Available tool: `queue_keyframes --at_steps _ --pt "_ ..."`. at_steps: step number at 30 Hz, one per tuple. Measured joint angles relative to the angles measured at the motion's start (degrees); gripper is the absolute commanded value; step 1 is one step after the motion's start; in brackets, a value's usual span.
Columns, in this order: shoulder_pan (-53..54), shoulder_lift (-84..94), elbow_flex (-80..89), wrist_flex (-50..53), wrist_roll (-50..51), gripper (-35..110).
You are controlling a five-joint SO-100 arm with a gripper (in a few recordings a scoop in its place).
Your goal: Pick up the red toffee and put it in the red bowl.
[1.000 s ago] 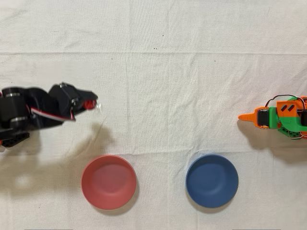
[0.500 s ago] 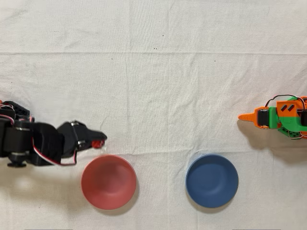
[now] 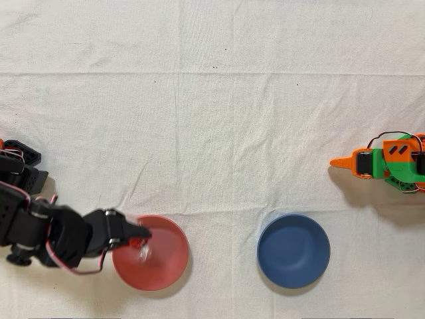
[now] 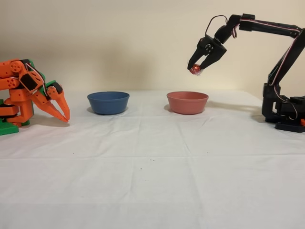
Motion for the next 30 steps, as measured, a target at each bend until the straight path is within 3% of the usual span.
queue_keyframes --at_steps 19,30 --pt "5.71 -12.92 2.02 -10.81 -2.99 8" --pt "6.77 -14.06 2.02 -12.13 -2.99 22"
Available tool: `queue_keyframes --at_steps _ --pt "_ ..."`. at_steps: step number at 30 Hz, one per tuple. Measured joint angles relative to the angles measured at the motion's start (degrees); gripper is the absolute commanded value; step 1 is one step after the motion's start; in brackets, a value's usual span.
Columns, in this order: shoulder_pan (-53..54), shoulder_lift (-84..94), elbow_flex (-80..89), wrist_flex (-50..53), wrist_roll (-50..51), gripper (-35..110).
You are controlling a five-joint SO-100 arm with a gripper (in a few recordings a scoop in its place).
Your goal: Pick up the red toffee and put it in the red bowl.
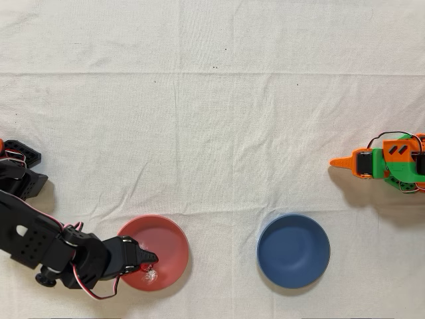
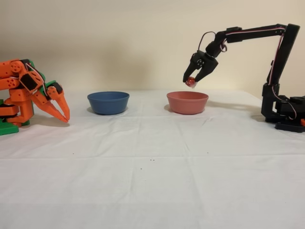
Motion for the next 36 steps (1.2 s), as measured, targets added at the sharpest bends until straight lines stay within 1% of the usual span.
queue_keyframes --at_steps 15,16,19,21,25,30,36 --pt "1.23 0.0 -0.09 -1.14 -0.53 24" --pt "1.58 0.0 -0.09 -1.14 -0.53 24" --pt "1.93 0.09 -0.09 -0.97 -1.67 14" --pt "1.76 0.88 -0.09 0.26 -2.64 10" --pt "1.67 5.8 0.26 3.16 -3.52 1" --pt "-0.18 15.64 4.04 7.38 -3.52 1" --pt "-5.01 28.48 7.56 12.83 -2.55 1"
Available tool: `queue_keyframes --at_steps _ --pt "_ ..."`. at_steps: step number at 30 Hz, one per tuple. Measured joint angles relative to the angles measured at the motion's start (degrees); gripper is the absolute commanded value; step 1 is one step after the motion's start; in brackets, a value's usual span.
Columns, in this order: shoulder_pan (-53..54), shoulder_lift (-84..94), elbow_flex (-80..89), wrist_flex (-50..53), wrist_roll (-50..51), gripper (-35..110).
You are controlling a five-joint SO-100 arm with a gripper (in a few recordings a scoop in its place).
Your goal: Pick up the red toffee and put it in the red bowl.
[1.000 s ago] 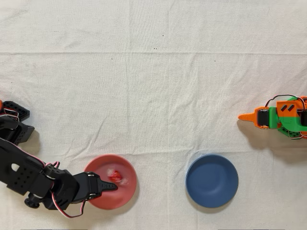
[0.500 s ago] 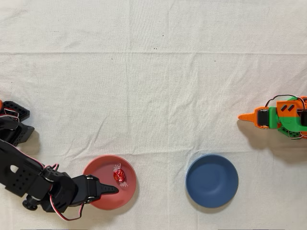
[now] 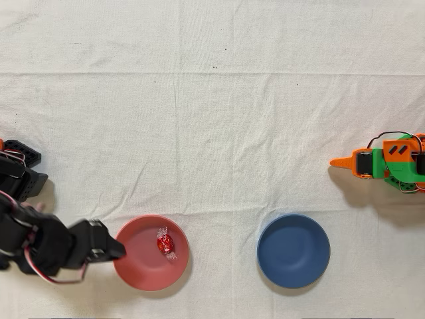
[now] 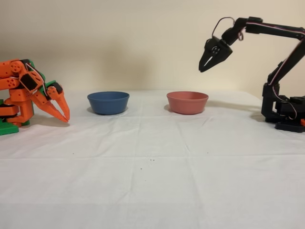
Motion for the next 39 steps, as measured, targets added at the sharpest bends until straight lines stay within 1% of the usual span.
queue_keyframes --at_steps 4,9,12,15,18,22,27,32,35,39 --pt "-3.25 6.24 0.09 3.96 3.43 1" --pt "-9.49 12.48 0.44 8.88 11.07 1" --pt "-14.15 17.05 3.6 10.99 15.73 1" --pt "-18.81 24.08 8.96 12.13 18.37 1" --pt "-21.71 33.49 15.38 12.22 19.25 1" --pt "-23.73 46.76 24.52 11.95 17.84 1" --pt "-23.91 54.32 31.03 11.69 15.47 1" --pt "-23.82 55.11 36.91 6.86 15.56 0" --pt "-23.82 55.11 42.54 0.53 15.56 0" --pt "-23.82 54.93 50.36 -11.07 16.52 0"
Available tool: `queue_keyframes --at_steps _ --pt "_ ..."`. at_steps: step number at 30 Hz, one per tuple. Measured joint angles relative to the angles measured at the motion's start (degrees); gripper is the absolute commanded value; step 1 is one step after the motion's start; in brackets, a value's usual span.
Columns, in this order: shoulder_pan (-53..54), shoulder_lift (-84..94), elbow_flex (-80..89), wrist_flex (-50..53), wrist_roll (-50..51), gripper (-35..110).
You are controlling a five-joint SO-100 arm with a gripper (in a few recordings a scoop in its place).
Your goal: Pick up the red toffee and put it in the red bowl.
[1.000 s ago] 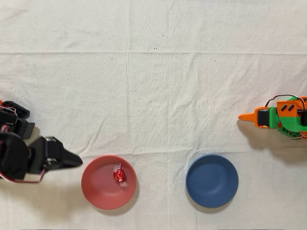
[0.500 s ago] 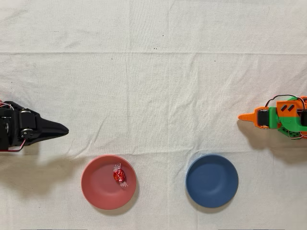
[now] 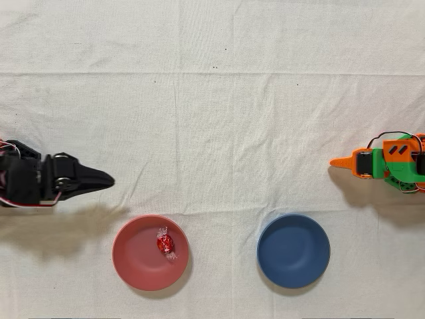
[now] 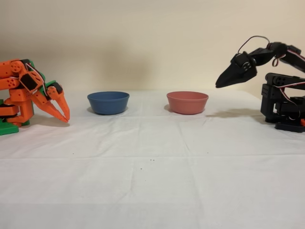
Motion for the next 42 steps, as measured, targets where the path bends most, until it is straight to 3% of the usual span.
queue_keyframes --at_steps 10,19,24,33,42 --pt "-1.14 0.09 12.04 -12.13 3.96 1" --pt "-4.57 -0.18 14.33 -12.74 24.79 1" --pt "-5.19 -0.18 14.33 -8.09 32.43 1" --pt "-5.19 -0.18 14.33 -2.81 32.43 8" --pt "-5.19 -0.18 14.33 -2.81 32.43 2"
